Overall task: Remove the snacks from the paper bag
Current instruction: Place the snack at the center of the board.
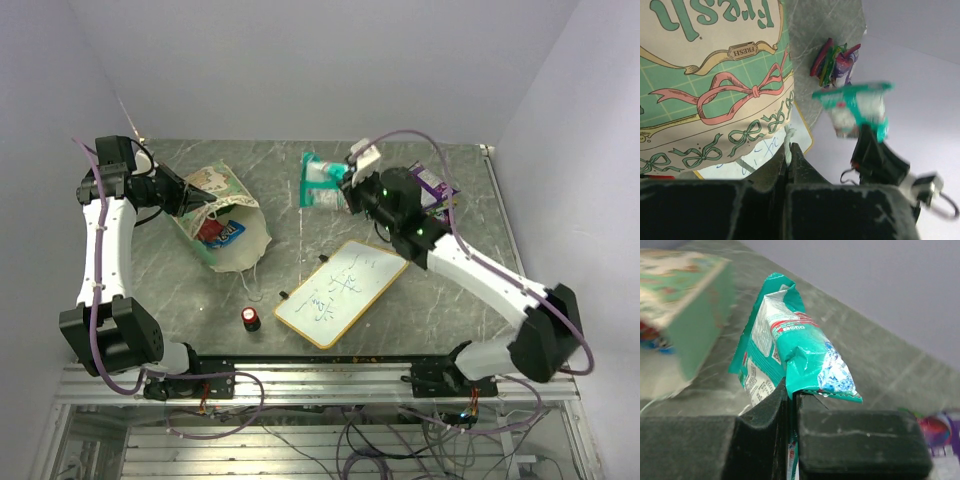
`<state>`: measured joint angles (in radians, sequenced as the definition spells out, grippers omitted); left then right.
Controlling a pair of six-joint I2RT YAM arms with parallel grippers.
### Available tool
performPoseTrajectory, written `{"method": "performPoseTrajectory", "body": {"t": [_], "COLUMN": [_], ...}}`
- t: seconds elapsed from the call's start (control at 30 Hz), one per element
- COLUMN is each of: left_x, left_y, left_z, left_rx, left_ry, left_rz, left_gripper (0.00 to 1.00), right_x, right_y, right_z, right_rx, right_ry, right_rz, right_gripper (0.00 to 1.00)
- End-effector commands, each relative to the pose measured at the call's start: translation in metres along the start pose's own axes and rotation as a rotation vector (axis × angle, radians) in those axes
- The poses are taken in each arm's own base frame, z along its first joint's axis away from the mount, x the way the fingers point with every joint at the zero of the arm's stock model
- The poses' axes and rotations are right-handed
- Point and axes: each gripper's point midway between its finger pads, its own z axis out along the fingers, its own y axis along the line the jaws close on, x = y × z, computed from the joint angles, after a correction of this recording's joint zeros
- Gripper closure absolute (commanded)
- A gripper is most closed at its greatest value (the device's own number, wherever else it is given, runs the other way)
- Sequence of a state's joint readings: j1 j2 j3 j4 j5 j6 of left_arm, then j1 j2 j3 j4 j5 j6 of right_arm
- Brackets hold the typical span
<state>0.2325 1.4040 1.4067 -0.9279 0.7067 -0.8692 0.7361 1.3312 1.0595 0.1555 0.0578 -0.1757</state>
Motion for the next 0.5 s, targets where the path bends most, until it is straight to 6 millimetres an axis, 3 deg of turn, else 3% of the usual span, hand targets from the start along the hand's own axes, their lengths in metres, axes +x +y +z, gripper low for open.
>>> {"method": "performPoseTrajectory", "body": {"t": [0.0, 0.07, 0.2, 0.33, 0.47], "left_x": [0.0, 0.0, 0.002, 0.006, 0.005], "left_y": [-0.016, -0.019, -0.022, -0.023, -0.023], "left_z": [-0.006, -0.006, -0.004, -0.003, -0.001], "left_rx": [0.074, 0.083, 0.1, 0.112, 0.114], "left_ry": [0.003, 0.006, 0.013, 0.023, 0.014], "left_rz": [0.03, 0.04, 0.064, 0.066, 0.06], "left_gripper": [0.93, 0.93, 0.93, 0.93, 0.93], "right_x": [0.039, 0.074, 0.106, 0.143, 0.171], "right_y": [-0.056, -0.065, -0.082, -0.114, -0.125], "right_z": [0.031, 0.054, 0.09, 0.105, 0.114], "right_rx": [0.224, 0.277, 0.316, 0.454, 0.488], "right_ry": [0.133, 0.23, 0.296, 0.343, 0.409], "right_rz": [0.412, 0.537, 0.681, 0.817, 0.894], "right_gripper": [1.0, 1.0, 1.0, 1.0, 1.0]}}
